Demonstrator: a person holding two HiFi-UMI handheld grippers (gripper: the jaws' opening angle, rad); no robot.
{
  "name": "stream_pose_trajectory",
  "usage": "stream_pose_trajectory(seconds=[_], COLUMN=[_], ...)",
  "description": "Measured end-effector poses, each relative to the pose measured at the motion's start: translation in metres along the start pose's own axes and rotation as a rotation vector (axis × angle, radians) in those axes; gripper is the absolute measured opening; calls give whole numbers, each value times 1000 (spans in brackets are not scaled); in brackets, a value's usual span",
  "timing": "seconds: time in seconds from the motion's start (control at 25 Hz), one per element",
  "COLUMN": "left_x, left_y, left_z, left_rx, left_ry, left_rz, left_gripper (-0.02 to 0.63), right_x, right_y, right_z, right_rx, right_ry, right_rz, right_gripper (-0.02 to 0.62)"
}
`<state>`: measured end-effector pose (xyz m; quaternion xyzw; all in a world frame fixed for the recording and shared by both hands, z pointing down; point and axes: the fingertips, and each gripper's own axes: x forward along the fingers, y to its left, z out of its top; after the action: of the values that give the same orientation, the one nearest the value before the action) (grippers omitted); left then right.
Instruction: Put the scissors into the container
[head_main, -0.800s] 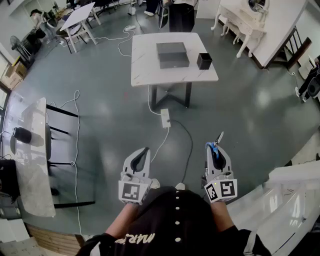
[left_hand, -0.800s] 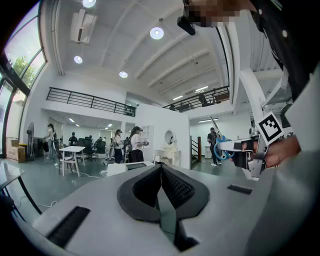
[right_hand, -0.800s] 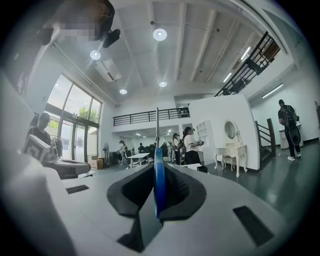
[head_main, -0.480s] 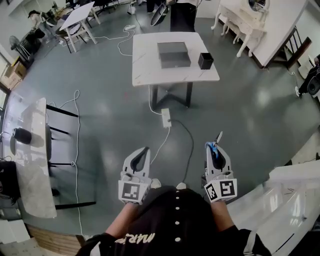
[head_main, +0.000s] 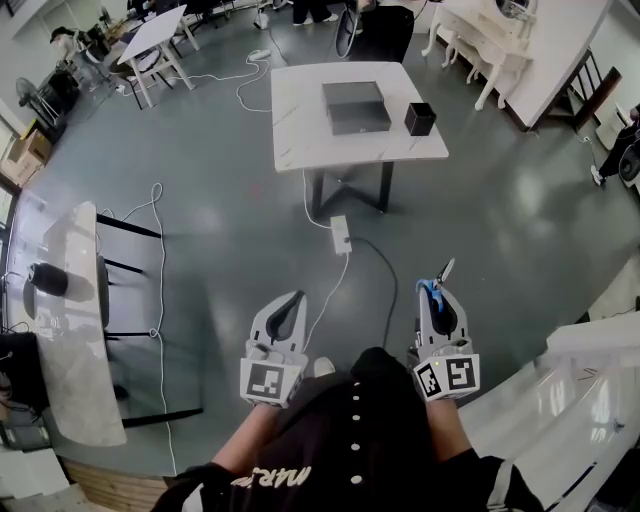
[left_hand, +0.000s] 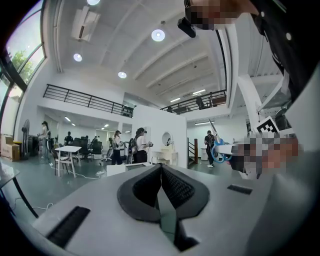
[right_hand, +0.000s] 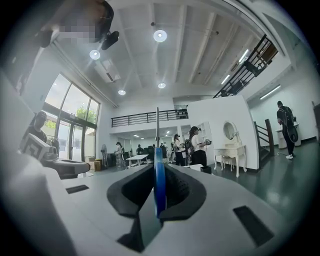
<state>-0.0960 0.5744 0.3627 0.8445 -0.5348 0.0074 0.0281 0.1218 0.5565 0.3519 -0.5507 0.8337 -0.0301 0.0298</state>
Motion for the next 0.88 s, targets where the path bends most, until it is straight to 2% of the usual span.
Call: stream_pose_trajectory(seconds=[0.16, 0.48, 0.88], left_x=[2, 33, 103], left_y=[13, 31, 53], left_z=[-2, -7, 4], left_rx=[9, 5, 21], left_ry=[6, 12, 14], left_rz=[-21, -11, -1], left_gripper=[28, 28, 28], right_x=[7, 41, 108], right_y=[7, -5, -41], right_z=[-2, -11, -3], right_rx=[7, 6, 24], right_ry=[6, 11, -11], right_rz=[-9, -7, 7], right_gripper=[64, 64, 64])
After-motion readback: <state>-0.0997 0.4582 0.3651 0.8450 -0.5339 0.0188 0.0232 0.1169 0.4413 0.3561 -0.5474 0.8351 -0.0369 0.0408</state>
